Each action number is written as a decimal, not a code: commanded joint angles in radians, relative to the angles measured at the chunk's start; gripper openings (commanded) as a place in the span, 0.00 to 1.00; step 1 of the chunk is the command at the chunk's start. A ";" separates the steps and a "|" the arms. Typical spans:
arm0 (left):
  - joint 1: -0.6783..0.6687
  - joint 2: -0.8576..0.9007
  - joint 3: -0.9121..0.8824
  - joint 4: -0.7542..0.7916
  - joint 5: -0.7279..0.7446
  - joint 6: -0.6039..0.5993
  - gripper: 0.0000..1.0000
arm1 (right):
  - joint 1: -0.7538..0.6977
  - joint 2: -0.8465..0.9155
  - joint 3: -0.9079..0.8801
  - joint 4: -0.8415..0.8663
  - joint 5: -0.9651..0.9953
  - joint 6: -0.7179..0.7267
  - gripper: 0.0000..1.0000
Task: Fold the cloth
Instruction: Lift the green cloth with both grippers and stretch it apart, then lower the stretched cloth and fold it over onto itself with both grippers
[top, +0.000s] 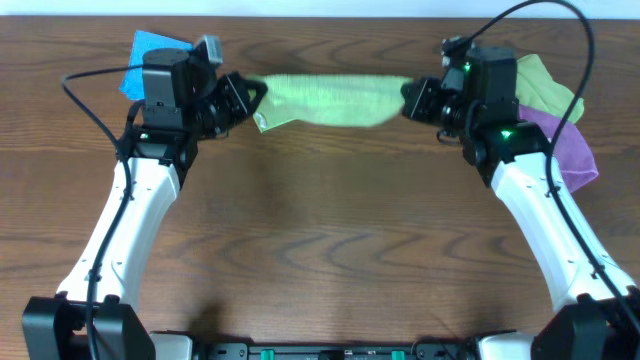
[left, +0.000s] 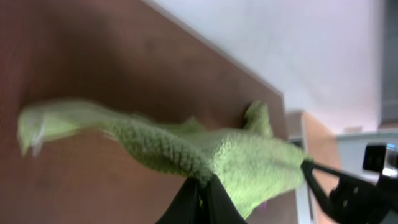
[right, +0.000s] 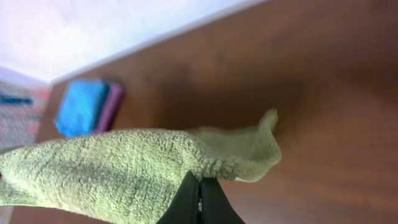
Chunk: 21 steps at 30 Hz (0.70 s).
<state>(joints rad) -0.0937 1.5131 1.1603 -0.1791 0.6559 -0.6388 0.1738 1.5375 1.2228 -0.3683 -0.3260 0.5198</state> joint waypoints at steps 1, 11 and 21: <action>0.010 0.005 0.017 -0.095 0.076 0.114 0.06 | -0.008 -0.002 0.014 -0.084 -0.034 -0.031 0.01; 0.010 0.005 0.016 -0.542 0.027 0.318 0.06 | -0.007 -0.002 0.013 -0.440 -0.042 -0.136 0.01; -0.023 0.005 -0.120 -0.663 -0.002 0.362 0.06 | 0.024 -0.002 -0.083 -0.570 -0.029 -0.169 0.01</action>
<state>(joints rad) -0.1074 1.5150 1.0893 -0.8333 0.6910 -0.3088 0.1955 1.5379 1.1778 -0.9287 -0.3874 0.3782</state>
